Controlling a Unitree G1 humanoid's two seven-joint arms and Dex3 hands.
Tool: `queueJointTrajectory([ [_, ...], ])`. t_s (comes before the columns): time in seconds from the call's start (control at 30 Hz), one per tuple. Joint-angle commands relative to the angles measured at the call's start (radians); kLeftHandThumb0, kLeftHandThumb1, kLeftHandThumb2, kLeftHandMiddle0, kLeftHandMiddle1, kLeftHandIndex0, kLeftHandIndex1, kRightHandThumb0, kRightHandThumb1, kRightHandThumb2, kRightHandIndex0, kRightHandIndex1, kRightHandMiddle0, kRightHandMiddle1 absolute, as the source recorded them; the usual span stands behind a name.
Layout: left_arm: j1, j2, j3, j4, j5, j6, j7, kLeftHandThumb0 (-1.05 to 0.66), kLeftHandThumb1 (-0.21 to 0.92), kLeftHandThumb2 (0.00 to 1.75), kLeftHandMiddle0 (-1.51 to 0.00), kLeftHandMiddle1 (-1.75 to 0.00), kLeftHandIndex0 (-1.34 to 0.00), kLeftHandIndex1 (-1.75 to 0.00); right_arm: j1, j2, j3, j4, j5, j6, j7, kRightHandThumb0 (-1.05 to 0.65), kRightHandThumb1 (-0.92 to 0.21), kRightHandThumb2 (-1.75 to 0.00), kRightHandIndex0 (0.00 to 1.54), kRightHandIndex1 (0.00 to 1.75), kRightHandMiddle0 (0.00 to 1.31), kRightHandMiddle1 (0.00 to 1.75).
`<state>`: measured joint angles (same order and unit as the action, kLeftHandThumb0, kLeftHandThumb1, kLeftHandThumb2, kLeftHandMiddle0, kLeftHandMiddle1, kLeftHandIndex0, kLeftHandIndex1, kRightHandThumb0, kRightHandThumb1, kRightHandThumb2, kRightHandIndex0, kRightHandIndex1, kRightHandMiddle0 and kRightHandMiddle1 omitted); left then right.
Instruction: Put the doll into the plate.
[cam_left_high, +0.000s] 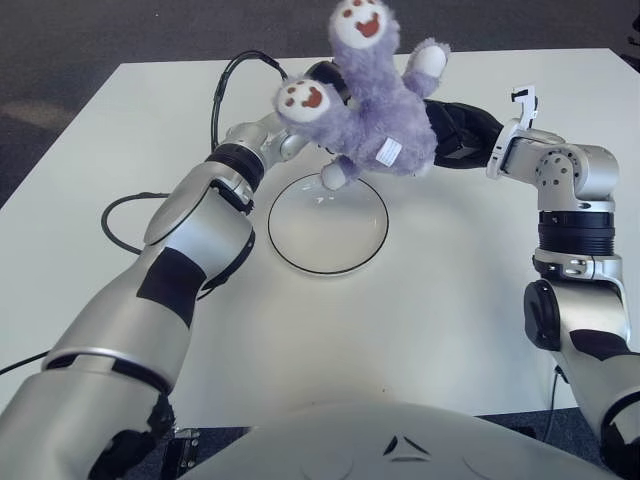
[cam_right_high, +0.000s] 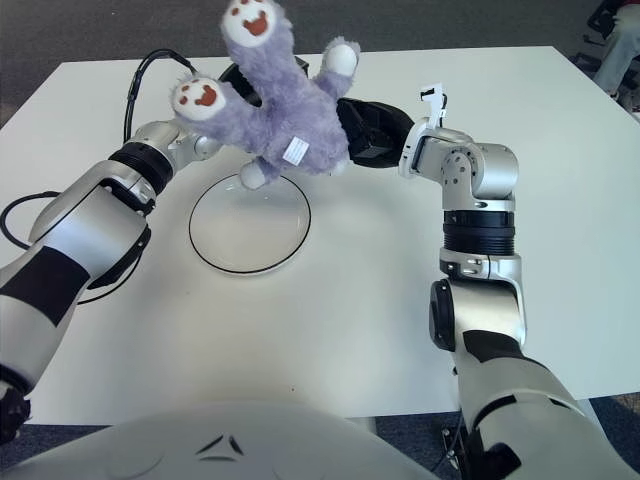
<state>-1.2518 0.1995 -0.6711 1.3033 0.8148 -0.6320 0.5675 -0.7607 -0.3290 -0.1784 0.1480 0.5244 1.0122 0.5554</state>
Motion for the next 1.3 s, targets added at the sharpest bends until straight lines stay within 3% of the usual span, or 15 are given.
queueJointTrajectory([
  [0.0,0.026,0.013,0.014,0.001,-0.006,0.033,-0.018,-0.01,-0.03,1.71,-0.87,-1.72,-0.66,-1.74,0.01,0.021,-0.034,-0.036,0.044,-0.008,-0.004,0.0,-0.43,-1.19,0.43,1.74,0.4,1.75],
  [0.07,0.029,0.015,0.018,-0.001,-0.01,0.038,-0.015,-0.3,0.13,1.53,-1.1,-1.74,-0.67,-1.74,0.011,0.017,-0.033,-0.035,0.044,-0.015,-0.001,0.0,-0.45,-1.17,0.41,1.74,0.39,1.75],
  [0.13,0.032,0.019,0.019,-0.005,-0.009,0.045,-0.008,-0.4,0.19,1.46,-1.19,-1.74,-0.67,-1.74,0.012,0.011,-0.029,-0.033,0.045,-0.019,0.011,0.0,-0.47,-1.14,0.39,1.74,0.37,1.75],
  [0.27,0.038,0.037,0.013,-0.016,0.006,0.062,0.023,-0.49,0.24,1.4,-1.28,-1.75,-0.67,-1.75,0.014,-0.001,-0.022,-0.03,0.045,-0.031,0.032,-0.01,-0.56,-1.04,0.33,1.75,0.32,1.75],
  [0.4,0.041,0.079,0.005,-0.052,0.027,0.067,0.049,-0.52,0.24,1.42,-1.3,-1.75,-0.68,-1.75,0.013,-0.011,-0.015,-0.03,0.039,-0.035,0.043,-0.01,-0.55,-1.05,0.33,1.75,0.32,1.75],
  [0.47,0.047,0.106,0.01,-0.087,0.033,0.06,0.051,-0.53,0.23,1.43,-1.31,-1.75,-0.69,-1.75,0.011,-0.019,-0.011,-0.024,0.038,-0.036,0.056,-0.18,-0.71,-0.82,0.6,1.75,0.28,1.75],
  [0.6,0.061,0.14,0.02,-0.148,0.039,0.066,0.033,-0.53,0.22,1.44,-1.32,-1.75,-0.7,-1.75,0.01,-0.03,-0.004,-0.018,0.035,-0.042,0.074,-0.32,-0.86,-0.6,0.84,1.75,0.23,1.75],
  [0.8,0.098,0.214,0.028,-0.266,0.051,0.07,0.0,-0.5,0.28,1.37,-1.34,-1.75,-0.65,-1.75,0.021,-0.041,0.0,-0.049,0.037,-0.03,0.075,-0.36,-0.82,-0.66,0.95,1.75,0.26,1.75],
  [0.97,0.172,0.295,0.065,-0.437,0.04,0.06,-0.057,-0.49,0.32,1.32,-1.34,-1.75,-0.62,-1.75,0.024,-0.044,0.013,-0.054,0.045,-0.018,0.089,-0.37,-0.76,-0.75,0.99,1.75,0.3,1.75],
  [1.27,0.269,0.358,0.114,-0.652,0.055,0.098,-0.147,-0.49,0.31,1.32,-1.32,-1.75,-0.62,-1.75,0.037,-0.065,0.03,-0.091,0.071,0.009,0.115,-0.38,-0.73,-0.79,1.0,1.75,0.32,1.75],
])
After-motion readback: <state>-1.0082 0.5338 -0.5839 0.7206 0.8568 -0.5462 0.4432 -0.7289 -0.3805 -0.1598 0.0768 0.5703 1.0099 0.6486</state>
